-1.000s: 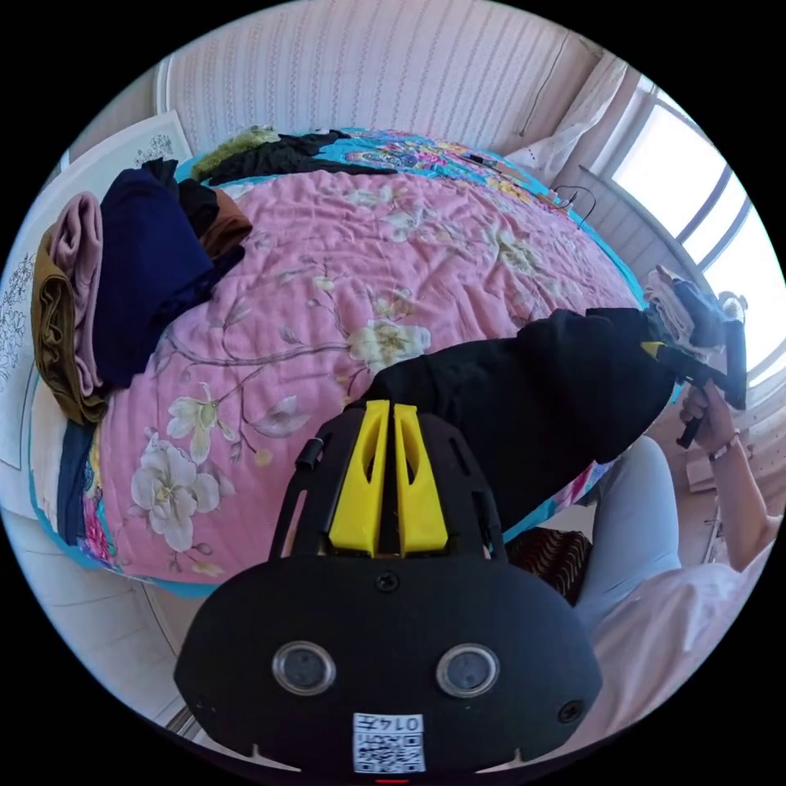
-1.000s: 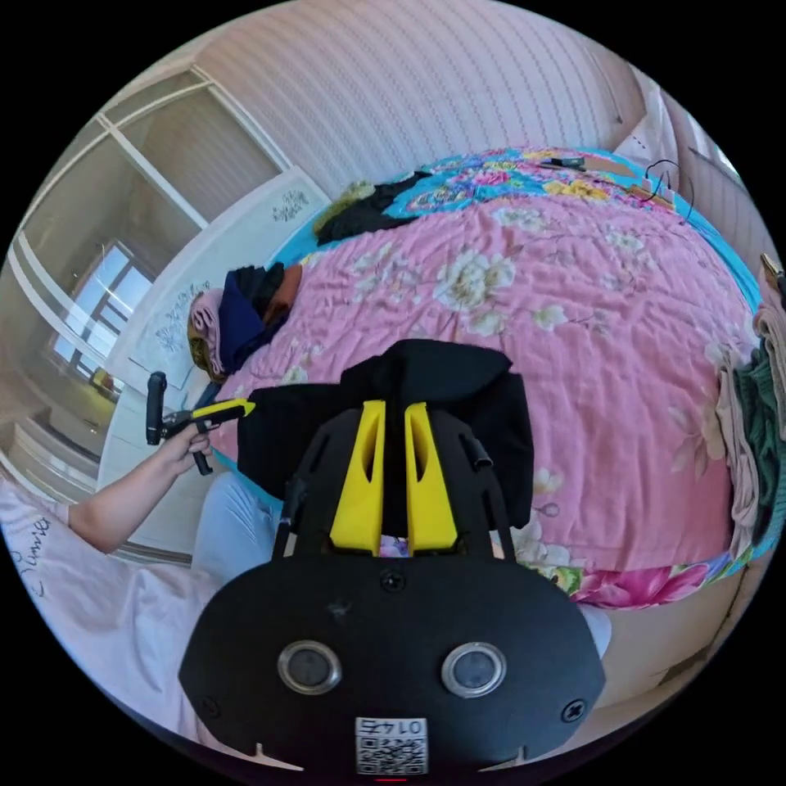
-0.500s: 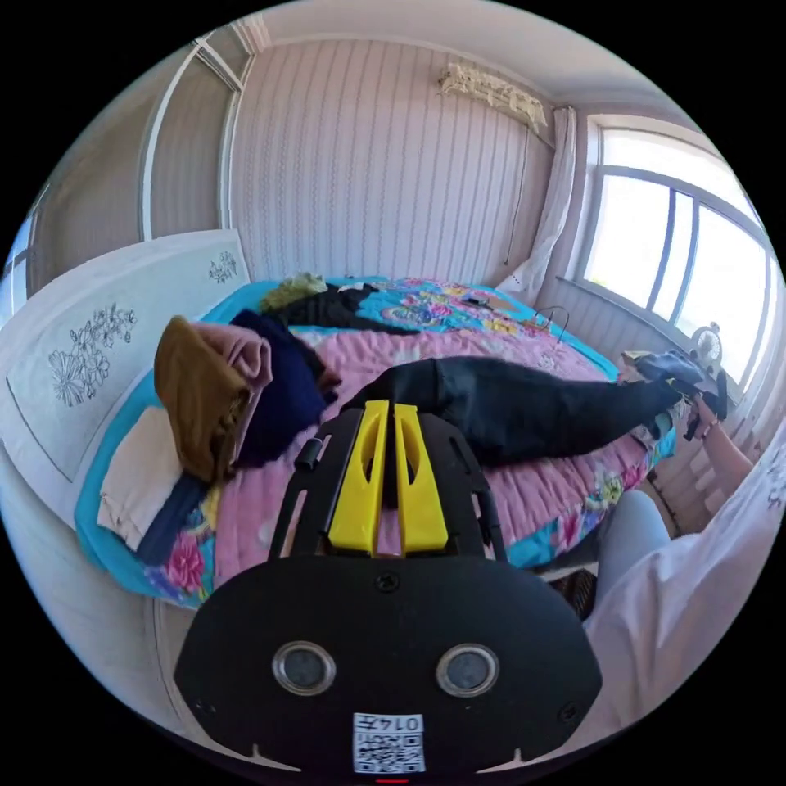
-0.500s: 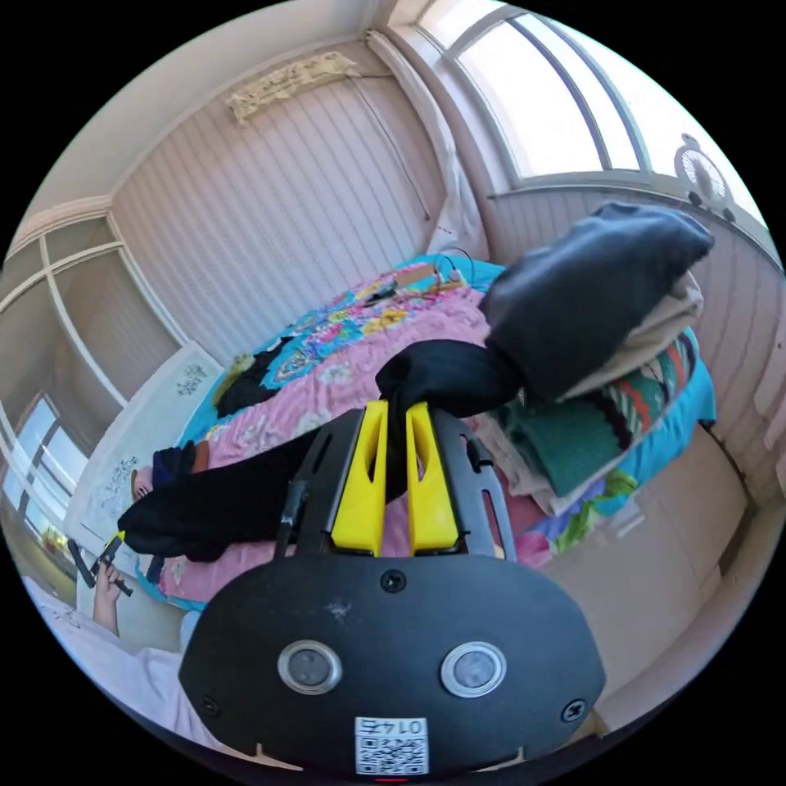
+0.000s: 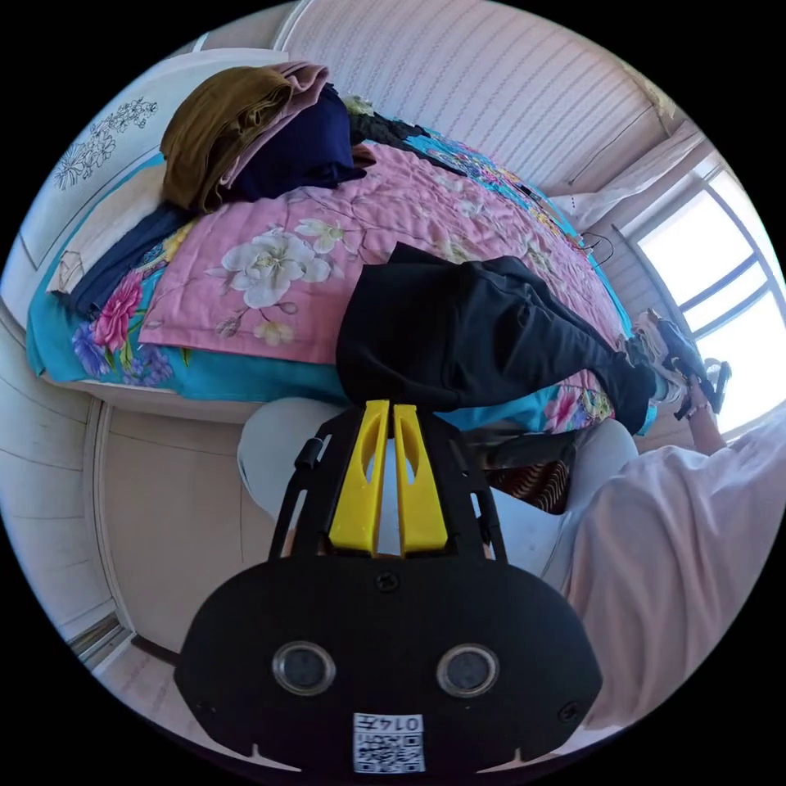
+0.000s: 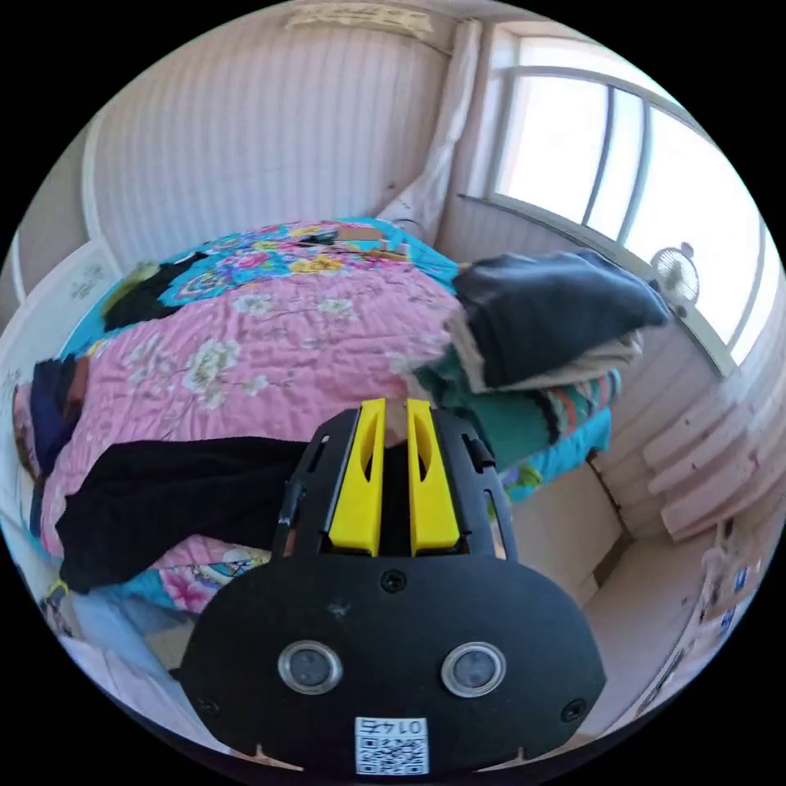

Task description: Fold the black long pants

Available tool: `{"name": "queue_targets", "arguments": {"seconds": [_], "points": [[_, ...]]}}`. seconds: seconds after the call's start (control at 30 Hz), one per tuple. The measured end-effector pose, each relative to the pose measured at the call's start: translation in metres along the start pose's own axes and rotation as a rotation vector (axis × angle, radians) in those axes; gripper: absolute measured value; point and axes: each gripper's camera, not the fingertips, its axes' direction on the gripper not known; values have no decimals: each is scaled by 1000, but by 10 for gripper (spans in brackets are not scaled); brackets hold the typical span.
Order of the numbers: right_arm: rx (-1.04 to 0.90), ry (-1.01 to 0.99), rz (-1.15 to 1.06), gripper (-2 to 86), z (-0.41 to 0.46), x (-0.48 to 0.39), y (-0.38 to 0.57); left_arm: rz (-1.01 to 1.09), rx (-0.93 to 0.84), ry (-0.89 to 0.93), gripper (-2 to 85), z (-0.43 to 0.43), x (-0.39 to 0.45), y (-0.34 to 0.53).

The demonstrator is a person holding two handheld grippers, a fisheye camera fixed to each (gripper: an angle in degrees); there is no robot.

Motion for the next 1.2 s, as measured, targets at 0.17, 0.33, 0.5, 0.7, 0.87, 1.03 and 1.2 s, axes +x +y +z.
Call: {"name": "queue_targets", "arguments": {"seconds": [0.17,0.33,0.5,0.7,0.87,1.03,1.2], "points": [[-24,-457,-396,68,19,-179,-53,137,-3,89,-10,-25,6,29],[-252,-846,-825,81,40,-394,-55,254,7,126,-10,-47,16,74],[-564,-702,-1137,113,82,-558,-1,202,34,168,-10,-66,7,103],[-484,-745,-1219,8,52,-555,-37,352,184,311,-10,-119,18,99],[-156,-942,-709,2,-4,-417,-151,845,515,469,-10,-183,99,61],[354,-801,-522,5,-161,-285,-246,1010,858,696,-10,-223,151,2],[581,-798,-752,5,-293,-345,-317,713,1066,759,-10,-276,115,-52]]}}
